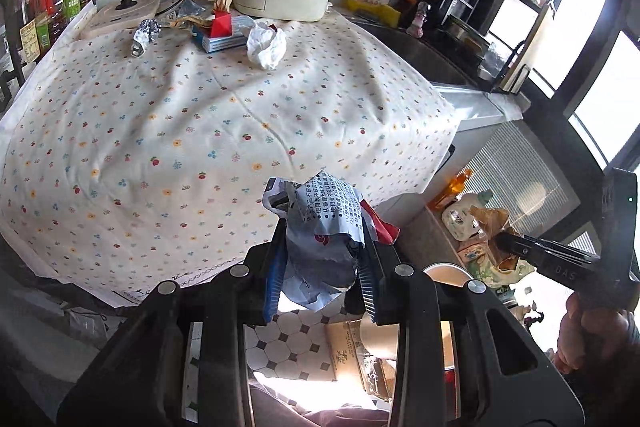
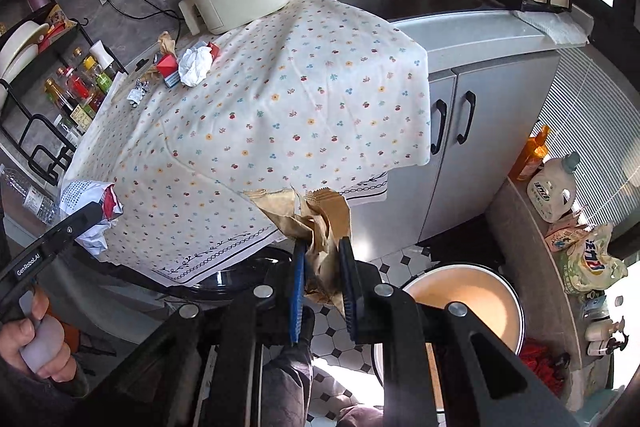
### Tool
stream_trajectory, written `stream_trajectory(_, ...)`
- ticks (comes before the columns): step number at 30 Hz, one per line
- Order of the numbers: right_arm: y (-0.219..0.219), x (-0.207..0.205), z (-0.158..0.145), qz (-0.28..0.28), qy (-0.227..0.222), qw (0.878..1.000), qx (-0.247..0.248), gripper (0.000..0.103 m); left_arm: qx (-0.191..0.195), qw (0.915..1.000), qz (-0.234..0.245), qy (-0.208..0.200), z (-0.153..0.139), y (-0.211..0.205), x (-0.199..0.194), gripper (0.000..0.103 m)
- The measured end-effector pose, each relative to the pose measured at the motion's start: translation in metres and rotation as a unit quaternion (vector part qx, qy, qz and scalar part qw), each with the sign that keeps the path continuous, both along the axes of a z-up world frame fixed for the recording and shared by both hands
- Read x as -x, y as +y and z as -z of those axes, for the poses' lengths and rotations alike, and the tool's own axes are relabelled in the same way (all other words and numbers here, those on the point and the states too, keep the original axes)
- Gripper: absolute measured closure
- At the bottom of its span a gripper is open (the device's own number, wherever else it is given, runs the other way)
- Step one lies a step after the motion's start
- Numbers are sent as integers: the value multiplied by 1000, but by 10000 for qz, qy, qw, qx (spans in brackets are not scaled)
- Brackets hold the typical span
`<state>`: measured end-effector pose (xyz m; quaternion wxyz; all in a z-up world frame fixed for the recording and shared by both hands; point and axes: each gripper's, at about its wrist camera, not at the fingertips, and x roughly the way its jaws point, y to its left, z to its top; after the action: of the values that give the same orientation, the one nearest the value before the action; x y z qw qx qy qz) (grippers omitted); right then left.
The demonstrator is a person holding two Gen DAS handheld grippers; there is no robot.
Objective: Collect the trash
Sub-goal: 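Carry wrapper and brown paper to the bucket and open both tools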
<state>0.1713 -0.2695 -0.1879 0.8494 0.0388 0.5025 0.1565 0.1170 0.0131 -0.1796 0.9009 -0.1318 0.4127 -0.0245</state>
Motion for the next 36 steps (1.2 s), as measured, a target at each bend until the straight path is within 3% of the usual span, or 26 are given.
stream_trajectory(8, -73, 31, 30, 912, 333, 9951, 160, 85, -19, 9940, 1075, 195, 19, -80, -29, 71)
stream_trajectory(9, -80, 34, 34, 1019, 390, 9939, 163, 82, -21, 9926, 1195, 220, 21, -89, -31, 71)
stream_trajectory(11, -95, 39, 42, 1279, 538, 9901, 191, 65, -30, 9894, 1427, 263, 25, -105, -35, 71)
stream_trajectory(12, -102, 42, 44, 1431, 589, 9877, 201, 45, -28, 9876, 1543, 287, 28, -113, -37, 71)
stream_trajectory(13, -108, 46, 45, 1569, 567, 9857, 236, 42, -27, 9858, 1653, 313, 30, -121, -39, 71)
stream_trajectory(22, -155, 73, 36, 2303, 525, 9711, 353, 41, 7, 9663, 2509, 572, 51, -180, -48, 71)
stream_trajectory(32, -196, 111, 21, 3066, 440, 9498, 450, 39, 71, 9387, 3347, 827, 70, -238, -49, 69)
stream_trajectory(35, -203, 120, 18, 3208, 428, 9450, 461, 39, 225, 9297, 3559, 921, 73, -252, -48, 57)
stream_trajectory(36, -205, 122, 18, 3239, 425, 9440, 461, 39, 283, 9272, 3619, 922, 73, -255, -46, 48)
